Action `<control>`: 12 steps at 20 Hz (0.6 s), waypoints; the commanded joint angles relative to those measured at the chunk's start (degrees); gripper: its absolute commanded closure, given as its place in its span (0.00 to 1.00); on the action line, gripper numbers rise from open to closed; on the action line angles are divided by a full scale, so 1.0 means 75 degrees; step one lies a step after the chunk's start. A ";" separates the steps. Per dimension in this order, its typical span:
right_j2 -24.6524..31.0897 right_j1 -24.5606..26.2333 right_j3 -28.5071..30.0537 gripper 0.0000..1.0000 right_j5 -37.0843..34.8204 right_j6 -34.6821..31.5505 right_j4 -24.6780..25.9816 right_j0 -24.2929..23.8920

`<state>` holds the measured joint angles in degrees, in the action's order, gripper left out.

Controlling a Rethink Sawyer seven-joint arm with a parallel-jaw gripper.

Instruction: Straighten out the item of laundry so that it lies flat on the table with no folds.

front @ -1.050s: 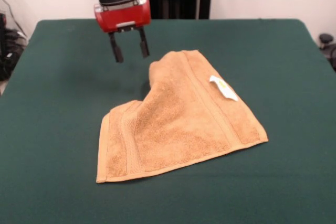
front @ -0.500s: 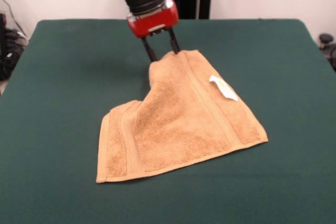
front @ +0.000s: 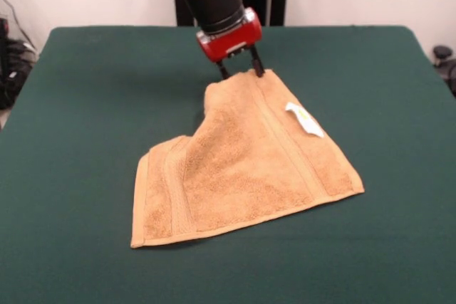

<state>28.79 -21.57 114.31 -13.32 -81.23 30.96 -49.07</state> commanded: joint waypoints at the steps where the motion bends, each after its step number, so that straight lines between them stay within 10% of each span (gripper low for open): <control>1: 0.0541 0.0236 -0.1056 0.00 -0.0105 0.0200 0.0583 0.0551; 6: 0.0510 0.0139 -0.1162 0.00 -0.0187 0.0150 0.0637 0.0632; 7: 0.0446 0.0076 -0.1215 1.00 -0.0325 0.0235 0.0746 0.0729; 12: -0.0119 -0.0491 -0.1438 1.00 -0.0599 0.0280 0.1245 0.1464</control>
<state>28.35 -22.53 112.74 -13.42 -81.23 34.86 -46.58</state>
